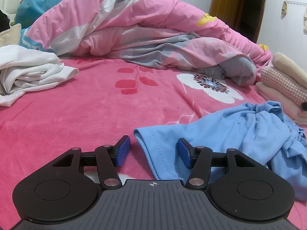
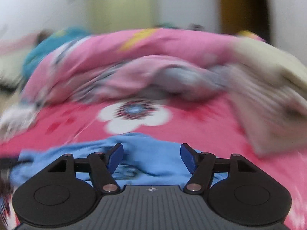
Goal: Fold clothes
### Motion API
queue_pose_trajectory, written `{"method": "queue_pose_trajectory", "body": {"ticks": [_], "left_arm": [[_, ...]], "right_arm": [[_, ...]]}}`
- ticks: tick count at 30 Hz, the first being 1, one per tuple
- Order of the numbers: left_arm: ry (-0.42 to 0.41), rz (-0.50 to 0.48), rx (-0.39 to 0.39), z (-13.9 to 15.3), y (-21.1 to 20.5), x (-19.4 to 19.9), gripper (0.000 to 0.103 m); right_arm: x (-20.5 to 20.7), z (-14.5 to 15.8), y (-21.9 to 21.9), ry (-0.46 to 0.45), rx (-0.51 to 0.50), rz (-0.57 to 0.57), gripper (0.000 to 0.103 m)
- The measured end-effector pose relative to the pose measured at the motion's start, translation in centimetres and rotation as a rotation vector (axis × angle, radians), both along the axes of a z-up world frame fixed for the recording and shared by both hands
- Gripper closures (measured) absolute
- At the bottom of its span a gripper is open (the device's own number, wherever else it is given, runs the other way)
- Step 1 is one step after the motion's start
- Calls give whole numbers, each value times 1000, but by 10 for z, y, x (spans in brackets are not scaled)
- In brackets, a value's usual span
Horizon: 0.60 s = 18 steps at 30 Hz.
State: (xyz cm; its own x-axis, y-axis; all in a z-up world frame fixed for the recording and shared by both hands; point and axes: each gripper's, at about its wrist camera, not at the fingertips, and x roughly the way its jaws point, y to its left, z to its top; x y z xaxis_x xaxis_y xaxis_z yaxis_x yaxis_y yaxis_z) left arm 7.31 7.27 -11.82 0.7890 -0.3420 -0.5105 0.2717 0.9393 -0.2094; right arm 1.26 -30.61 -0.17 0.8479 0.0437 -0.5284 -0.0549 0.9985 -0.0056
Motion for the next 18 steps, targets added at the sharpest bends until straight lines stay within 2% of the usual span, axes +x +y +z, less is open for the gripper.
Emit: {"method": "queue_pose_trajectory", "body": {"ticks": [4, 6, 8, 11, 14, 18], "left_arm": [[-1, -2, -10, 0, 2, 0, 48], [-2, -3, -19, 0, 3, 0, 47], [-2, -6, -28, -1, 4, 0, 46], [-4, -8, -33, -1, 4, 0, 45], [-4, -8, -37, -1, 5, 0, 44], [-1, -6, -48, -1, 6, 0, 44]], "right_arm": [[42, -25, 47, 76, -219, 139, 36], [63, -34, 50, 122, -272, 144, 51], [83, -35, 41, 156, -253, 123, 91], [100, -17, 21, 105, -182, 69, 98], [115, 12, -2, 13, -103, 3, 99], [148, 39, -25, -74, -50, -59, 100]]}}
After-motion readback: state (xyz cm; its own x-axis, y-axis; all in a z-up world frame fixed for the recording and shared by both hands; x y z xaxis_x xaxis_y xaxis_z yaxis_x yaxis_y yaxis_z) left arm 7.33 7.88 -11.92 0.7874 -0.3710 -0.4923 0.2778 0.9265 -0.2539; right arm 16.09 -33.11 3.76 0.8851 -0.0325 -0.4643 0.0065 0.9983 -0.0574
